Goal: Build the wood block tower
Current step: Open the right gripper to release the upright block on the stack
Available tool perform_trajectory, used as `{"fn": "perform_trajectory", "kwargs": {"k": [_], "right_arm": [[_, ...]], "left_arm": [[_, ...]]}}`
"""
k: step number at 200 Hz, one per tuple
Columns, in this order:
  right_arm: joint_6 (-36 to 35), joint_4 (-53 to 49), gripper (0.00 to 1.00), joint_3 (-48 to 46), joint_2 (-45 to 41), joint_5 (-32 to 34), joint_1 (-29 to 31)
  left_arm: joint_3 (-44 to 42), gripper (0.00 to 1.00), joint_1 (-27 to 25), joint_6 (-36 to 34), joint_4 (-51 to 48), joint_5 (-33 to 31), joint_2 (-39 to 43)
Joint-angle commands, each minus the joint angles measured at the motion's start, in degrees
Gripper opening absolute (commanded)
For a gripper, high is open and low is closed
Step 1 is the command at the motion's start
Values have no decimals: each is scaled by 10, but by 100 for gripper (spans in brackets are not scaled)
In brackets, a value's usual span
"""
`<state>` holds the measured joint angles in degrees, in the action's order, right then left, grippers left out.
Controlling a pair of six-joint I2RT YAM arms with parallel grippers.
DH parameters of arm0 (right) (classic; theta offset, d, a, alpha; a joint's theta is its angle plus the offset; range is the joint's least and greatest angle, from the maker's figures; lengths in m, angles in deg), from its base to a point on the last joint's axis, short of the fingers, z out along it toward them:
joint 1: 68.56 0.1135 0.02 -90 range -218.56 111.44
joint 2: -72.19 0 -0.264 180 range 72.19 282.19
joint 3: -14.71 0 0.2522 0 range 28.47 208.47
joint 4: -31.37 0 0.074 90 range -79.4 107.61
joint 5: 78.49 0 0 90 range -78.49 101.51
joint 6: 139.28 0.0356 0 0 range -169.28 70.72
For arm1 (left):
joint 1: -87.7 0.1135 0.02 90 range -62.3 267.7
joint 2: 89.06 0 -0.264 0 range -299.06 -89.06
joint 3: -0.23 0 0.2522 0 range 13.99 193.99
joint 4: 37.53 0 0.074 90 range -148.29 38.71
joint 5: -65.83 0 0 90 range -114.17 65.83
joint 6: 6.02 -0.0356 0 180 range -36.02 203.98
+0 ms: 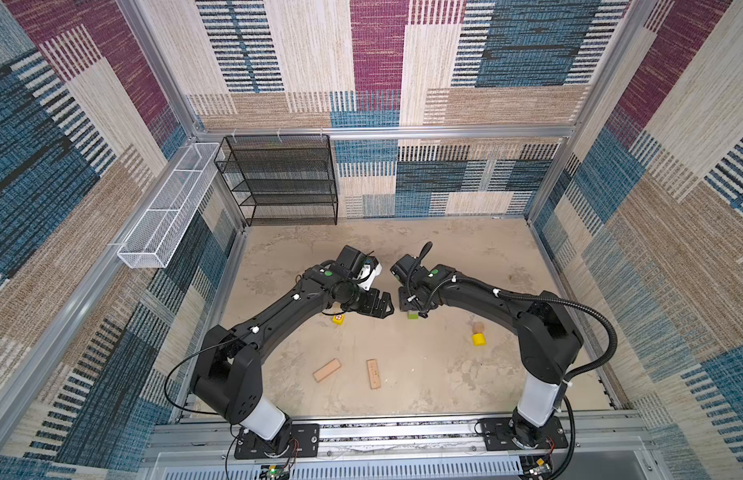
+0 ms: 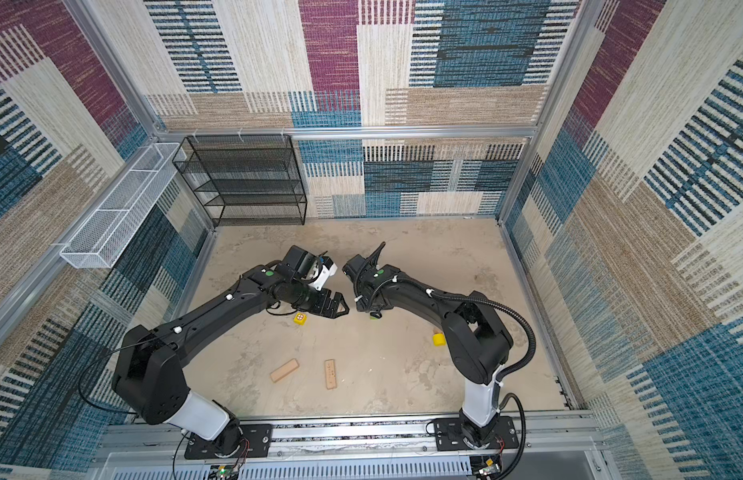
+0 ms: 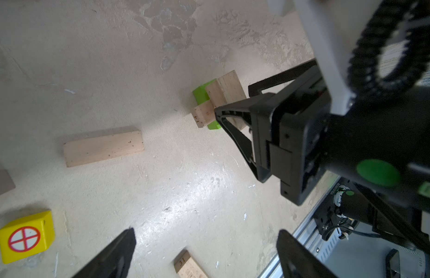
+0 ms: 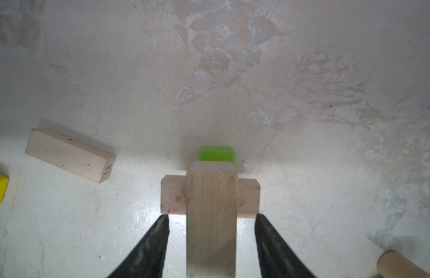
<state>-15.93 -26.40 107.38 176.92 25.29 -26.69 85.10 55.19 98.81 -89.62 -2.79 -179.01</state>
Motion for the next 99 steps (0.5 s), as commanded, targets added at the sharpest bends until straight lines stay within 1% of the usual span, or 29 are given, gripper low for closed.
{"fn": "perform_trajectory", "kwargs": {"k": [1, 32, 34, 38, 46, 53, 61, 84, 99], "right_arm": [[3, -2, 60, 5, -4, -3, 0], [2, -4, 62, 13, -7, -7, -1], [1, -5, 66, 14, -7, -7, -1], [1, -5, 68, 15, -7, -9, 0], [0, -7, 80, 19, -8, -12, 0], [-2, -9, 85, 22, -8, -13, -1], [-3, -10, 87, 25, -10, -13, -1], [-5, -18, 100, 34, -18, -7, -1], [-8, -23, 100, 40, -22, -7, 0]], "left_arm": [[0, 96, 0, 7, 8, 8, 5], [-1, 96, 0, 6, 8, 4, 6], [-2, 96, 0, 6, 8, 4, 7], [-1, 96, 0, 6, 8, 3, 7], [-1, 96, 0, 6, 8, 1, 8], [-2, 96, 0, 5, 8, -2, 8], [-2, 96, 0, 5, 8, -4, 11], [0, 97, 0, 1, 8, -12, 16], [0, 96, 1, -2, 8, -18, 22]]}}
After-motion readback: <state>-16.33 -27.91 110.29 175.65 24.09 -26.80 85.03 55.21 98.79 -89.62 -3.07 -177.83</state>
